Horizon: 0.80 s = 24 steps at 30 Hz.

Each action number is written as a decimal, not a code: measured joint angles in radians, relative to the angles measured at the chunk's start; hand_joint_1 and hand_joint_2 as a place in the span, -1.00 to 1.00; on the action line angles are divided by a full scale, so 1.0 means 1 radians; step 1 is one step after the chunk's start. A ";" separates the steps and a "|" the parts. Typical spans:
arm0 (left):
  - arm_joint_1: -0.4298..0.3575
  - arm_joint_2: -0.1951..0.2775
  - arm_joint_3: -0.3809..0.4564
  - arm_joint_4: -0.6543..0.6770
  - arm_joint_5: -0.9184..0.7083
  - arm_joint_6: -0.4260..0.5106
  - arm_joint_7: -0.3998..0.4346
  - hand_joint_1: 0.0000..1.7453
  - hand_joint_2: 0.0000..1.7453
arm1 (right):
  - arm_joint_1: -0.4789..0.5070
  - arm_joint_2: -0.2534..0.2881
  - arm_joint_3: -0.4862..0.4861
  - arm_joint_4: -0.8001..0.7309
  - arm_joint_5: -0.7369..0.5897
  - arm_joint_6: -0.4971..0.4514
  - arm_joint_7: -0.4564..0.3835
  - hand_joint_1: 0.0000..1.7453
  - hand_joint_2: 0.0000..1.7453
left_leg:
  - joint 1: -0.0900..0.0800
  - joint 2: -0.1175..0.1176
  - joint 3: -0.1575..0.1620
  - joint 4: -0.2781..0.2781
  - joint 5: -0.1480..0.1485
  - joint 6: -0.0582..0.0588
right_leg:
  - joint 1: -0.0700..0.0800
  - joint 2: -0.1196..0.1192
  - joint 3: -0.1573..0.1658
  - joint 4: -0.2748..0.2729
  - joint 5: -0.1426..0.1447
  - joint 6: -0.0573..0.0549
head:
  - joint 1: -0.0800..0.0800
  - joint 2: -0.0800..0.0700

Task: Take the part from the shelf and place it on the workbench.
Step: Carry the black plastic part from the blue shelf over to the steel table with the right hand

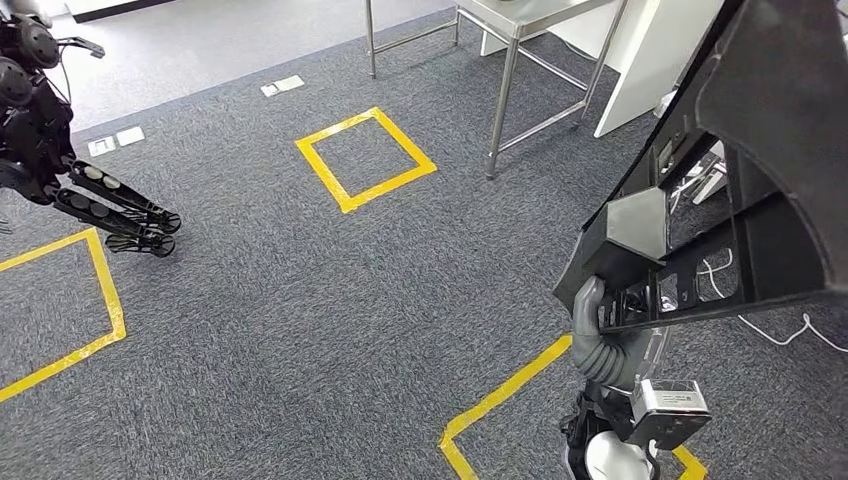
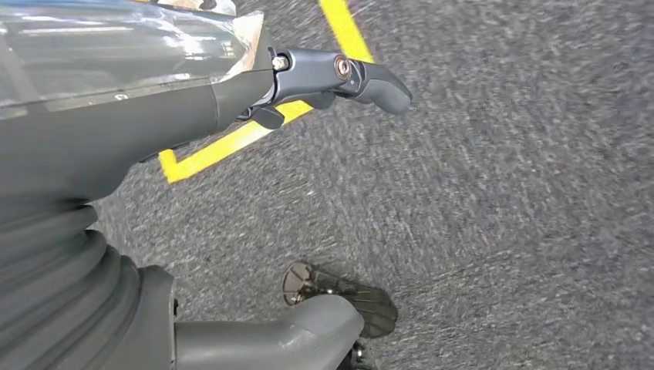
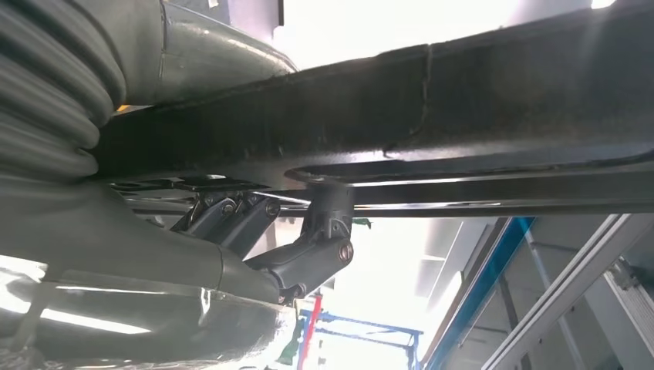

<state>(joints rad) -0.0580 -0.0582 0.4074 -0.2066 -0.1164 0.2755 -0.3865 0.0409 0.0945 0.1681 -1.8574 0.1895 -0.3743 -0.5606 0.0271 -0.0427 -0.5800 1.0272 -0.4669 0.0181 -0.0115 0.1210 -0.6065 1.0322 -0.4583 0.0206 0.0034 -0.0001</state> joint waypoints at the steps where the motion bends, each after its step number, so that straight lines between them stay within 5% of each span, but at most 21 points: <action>1: -0.001 -0.001 0.000 0.000 0.000 0.000 -0.002 -1.00 1.00 | 0.000 0.000 -0.001 0.000 0.001 0.000 0.000 1.00 1.00 | 0.001 0.012 0.003 -0.006 0.003 0.006 | 0.001 -0.027 -0.014 0.025 -0.012 0.001 | 0.003 0.000; 3: -0.001 -0.001 0.000 -0.001 -0.002 -0.002 -0.004 -1.00 1.00 | 0.000 0.000 -0.003 0.000 0.002 0.000 -0.001 1.00 1.00 | 0.000 0.038 0.006 -0.011 0.005 0.013 | 0.000 -0.086 -0.069 0.131 -0.057 -0.003 | 0.008 0.000; 5: 0.003 0.000 0.000 0.000 -0.006 -0.009 0.000 -1.00 1.00 | 0.003 -0.001 -0.004 0.000 0.003 -0.001 -0.001 1.00 1.00 | -0.001 0.068 0.006 -0.011 0.003 0.015 | -0.003 -0.104 -0.128 0.240 -0.091 -0.001 | 0.011 0.000; 6: 0.004 0.001 0.000 0.000 -0.010 -0.015 0.004 -1.00 1.00 | 0.005 -0.002 -0.004 0.001 0.002 -0.001 -0.001 1.00 1.00 | -0.001 0.082 0.006 -0.011 0.001 0.014 | -0.005 -0.108 -0.135 0.251 -0.090 0.005 | 0.011 0.000; 9: 0.005 0.002 0.000 0.000 -0.019 -0.031 0.017 -1.00 1.00 | 0.007 -0.004 -0.007 0.001 0.001 -0.001 -0.001 1.00 1.00 | -0.002 0.118 0.011 -0.009 -0.006 0.003 | -0.013 -0.161 -0.050 0.096 -0.032 0.030 | 0.013 0.000; 12: 0.005 0.005 0.000 0.000 -0.021 -0.034 0.021 -1.00 1.00 | 0.006 -0.004 -0.009 0.001 -0.001 -0.001 -0.002 1.00 1.00 | -0.009 0.149 0.025 -0.008 -0.019 -0.019 | -0.007 -0.202 0.009 -0.002 -0.006 0.018 | 0.012 0.000; 14: 0.003 0.005 0.000 0.000 -0.022 -0.035 0.024 -1.00 1.00 | 0.008 -0.004 -0.012 0.000 -0.002 -0.001 -0.002 1.00 1.00 | -0.002 0.164 0.035 -0.006 -0.026 -0.031 | -0.009 -0.173 0.011 -0.003 -0.004 0.001 | 0.007 0.000; 16: -0.001 0.004 0.000 0.000 -0.025 -0.035 0.025 -1.00 1.00 | 0.008 -0.003 -0.014 0.000 -0.003 -0.001 -0.003 1.00 1.00 | 0.006 0.127 0.025 0.036 -0.058 -0.040 | -0.013 -0.148 0.015 -0.004 -0.001 -0.014 | 0.005 0.000; 18: 0.000 0.004 0.000 0.000 -0.030 -0.034 0.026 -1.00 1.00 | 0.009 -0.002 -0.014 0.000 -0.003 -0.001 -0.004 1.00 1.00 | 0.007 0.067 -0.026 0.154 -0.122 -0.041 | -0.010 -0.124 0.017 -0.005 -0.001 -0.026 | 0.003 0.000; 20: 0.005 0.004 0.000 0.000 -0.034 -0.032 0.027 -1.00 1.00 | 0.012 0.000 -0.015 0.000 -0.003 -0.001 -0.004 1.00 1.00 | 0.004 0.045 -0.091 0.273 -0.166 -0.035 | -0.002 -0.096 0.017 -0.004 -0.001 -0.033 | 0.002 0.000; 22: 0.007 0.004 0.000 0.000 -0.036 -0.030 0.028 -1.00 1.00 | 0.015 0.000 -0.016 0.000 -0.003 -0.001 -0.004 1.00 1.00 | 0.001 0.039 -0.104 0.268 -0.133 -0.025 | 0.004 -0.067 0.020 -0.004 0.000 -0.035 | 0.002 0.000; 24: 0.006 0.006 0.000 0.000 -0.037 -0.028 0.028 -1.00 1.00 | 0.016 0.001 -0.016 0.000 -0.003 -0.001 -0.005 1.00 1.00 | -0.003 0.009 -0.055 0.139 -0.054 -0.008 | 0.007 -0.040 0.024 -0.004 0.000 -0.035 | 0.002 0.000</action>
<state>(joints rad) -0.0520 -0.0525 0.4070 -0.2064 -0.1530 0.2478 -0.3581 0.0569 0.0952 0.1518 -1.8574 0.1868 -0.3750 -0.5659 0.0245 -0.0338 -0.6354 1.1666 -0.5211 0.0106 -0.0047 0.0814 -0.5829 1.0283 -0.4586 -0.0142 0.0056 -0.0002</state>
